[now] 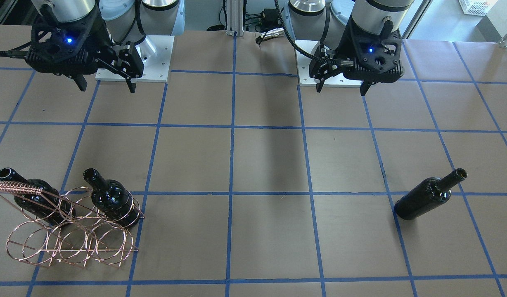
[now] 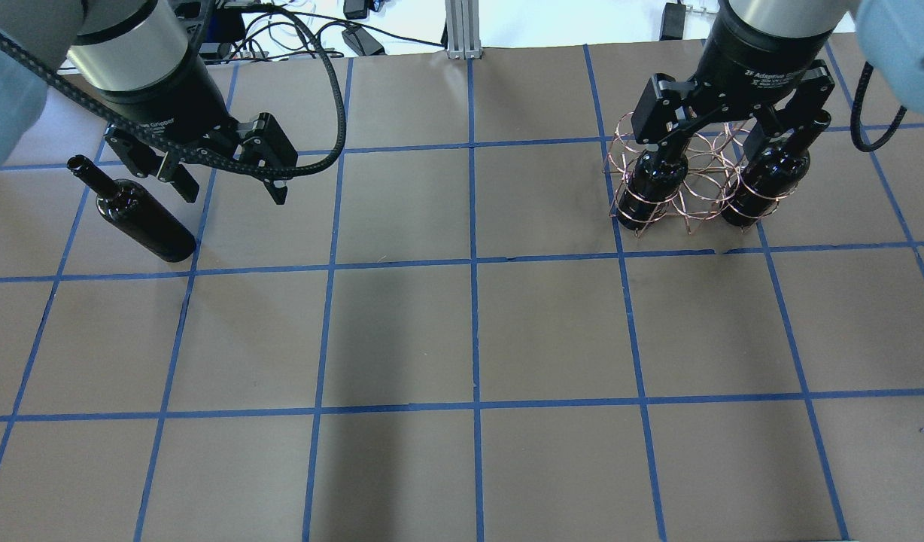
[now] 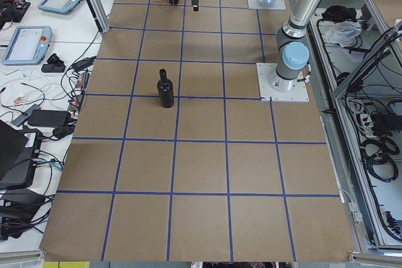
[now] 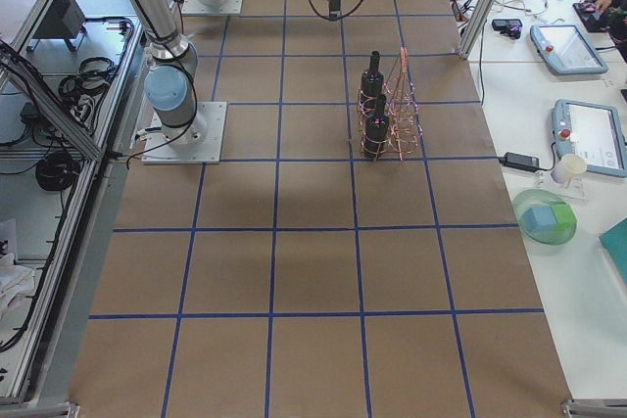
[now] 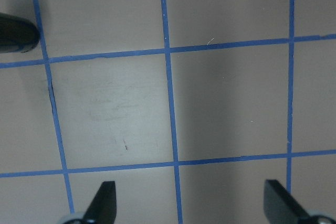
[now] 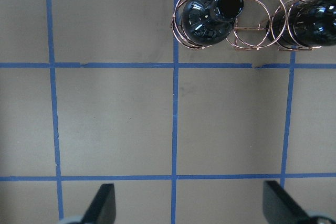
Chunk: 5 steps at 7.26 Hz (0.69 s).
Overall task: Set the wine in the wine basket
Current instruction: 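Move the left gripper over the loose dark wine bottle's neck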
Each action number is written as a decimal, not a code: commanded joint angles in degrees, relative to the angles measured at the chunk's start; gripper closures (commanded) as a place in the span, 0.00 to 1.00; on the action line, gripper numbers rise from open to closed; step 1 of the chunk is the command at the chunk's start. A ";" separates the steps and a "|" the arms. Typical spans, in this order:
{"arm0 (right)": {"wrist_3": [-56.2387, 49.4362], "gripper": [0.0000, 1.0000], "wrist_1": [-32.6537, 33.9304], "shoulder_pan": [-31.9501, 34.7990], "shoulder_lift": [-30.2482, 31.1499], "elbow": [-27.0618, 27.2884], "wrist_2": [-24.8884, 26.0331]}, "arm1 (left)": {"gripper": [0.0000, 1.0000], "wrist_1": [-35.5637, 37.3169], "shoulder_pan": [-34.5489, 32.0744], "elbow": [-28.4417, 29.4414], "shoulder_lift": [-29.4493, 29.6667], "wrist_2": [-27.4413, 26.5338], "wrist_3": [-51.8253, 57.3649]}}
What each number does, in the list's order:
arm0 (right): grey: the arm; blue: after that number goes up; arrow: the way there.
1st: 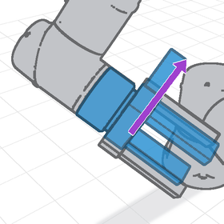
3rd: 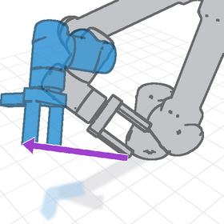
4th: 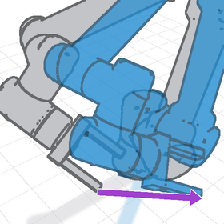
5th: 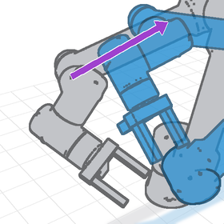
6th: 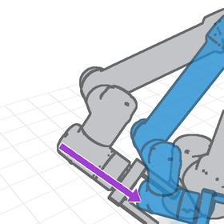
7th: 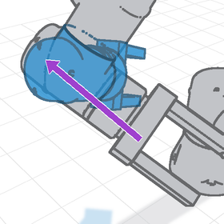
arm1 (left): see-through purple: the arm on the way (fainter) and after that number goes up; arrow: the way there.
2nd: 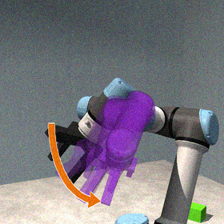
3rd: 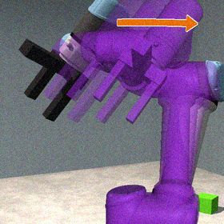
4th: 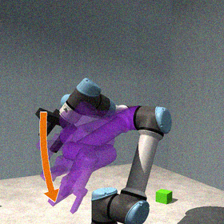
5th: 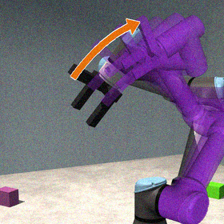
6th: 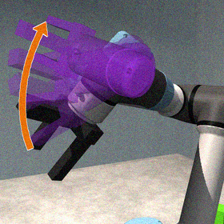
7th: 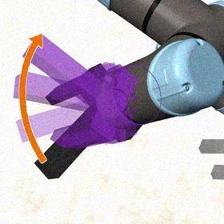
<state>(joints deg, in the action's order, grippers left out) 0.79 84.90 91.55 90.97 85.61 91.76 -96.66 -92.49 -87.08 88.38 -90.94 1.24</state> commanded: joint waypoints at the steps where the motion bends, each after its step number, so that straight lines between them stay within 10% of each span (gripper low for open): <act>1: 0.00 0.00 0.00 0.03 0.00 0.00 0.00 | 0.00 -0.10 -0.31 -0.02 0.13 0.15 -0.01; 5: 0.00 0.00 0.00 -0.05 0.00 0.00 0.00 | 0.00 -0.10 -0.58 -0.11 0.30 0.24 -0.28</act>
<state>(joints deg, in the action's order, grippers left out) 0.79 84.90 91.57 90.97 85.61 91.76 -96.70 -93.02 -87.19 88.61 -90.70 0.78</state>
